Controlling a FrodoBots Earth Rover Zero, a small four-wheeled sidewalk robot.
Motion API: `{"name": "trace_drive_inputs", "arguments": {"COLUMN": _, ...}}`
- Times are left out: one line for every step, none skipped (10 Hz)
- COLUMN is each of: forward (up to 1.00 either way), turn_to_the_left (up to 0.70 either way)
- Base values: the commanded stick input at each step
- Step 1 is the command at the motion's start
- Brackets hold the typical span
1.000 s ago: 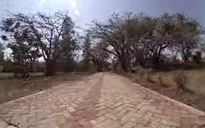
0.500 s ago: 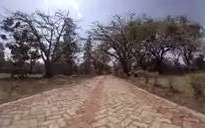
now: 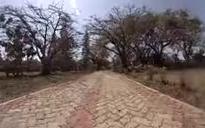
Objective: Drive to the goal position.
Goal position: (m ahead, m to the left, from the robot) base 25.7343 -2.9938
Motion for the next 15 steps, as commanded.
{"name": "trace_drive_inputs", "arguments": {"forward": 1.00, "turn_to_the_left": 0.00}}
{"name": "trace_drive_inputs", "arguments": {"forward": 1.00, "turn_to_the_left": 0.00}}
{"name": "trace_drive_inputs", "arguments": {"forward": 1.00, "turn_to_the_left": 0.00}}
{"name": "trace_drive_inputs", "arguments": {"forward": 1.00, "turn_to_the_left": 0.00}}
{"name": "trace_drive_inputs", "arguments": {"forward": 1.00, "turn_to_the_left": 0.00}}
{"name": "trace_drive_inputs", "arguments": {"forward": 1.00, "turn_to_the_left": 0.00}}
{"name": "trace_drive_inputs", "arguments": {"forward": 1.00, "turn_to_the_left": 0.00}}
{"name": "trace_drive_inputs", "arguments": {"forward": 1.00, "turn_to_the_left": 0.00}}
{"name": "trace_drive_inputs", "arguments": {"forward": 1.00, "turn_to_the_left": 0.00}}
{"name": "trace_drive_inputs", "arguments": {"forward": 1.00, "turn_to_the_left": 0.00}}
{"name": "trace_drive_inputs", "arguments": {"forward": 1.00, "turn_to_the_left": 0.00}}
{"name": "trace_drive_inputs", "arguments": {"forward": 1.00, "turn_to_the_left": 0.00}}
{"name": "trace_drive_inputs", "arguments": {"forward": 1.00, "turn_to_the_left": 0.00}}
{"name": "trace_drive_inputs", "arguments": {"forward": 1.00, "turn_to_the_left": 0.15}}
{"name": "trace_drive_inputs", "arguments": {"forward": 1.00, "turn_to_the_left": 0.37}}
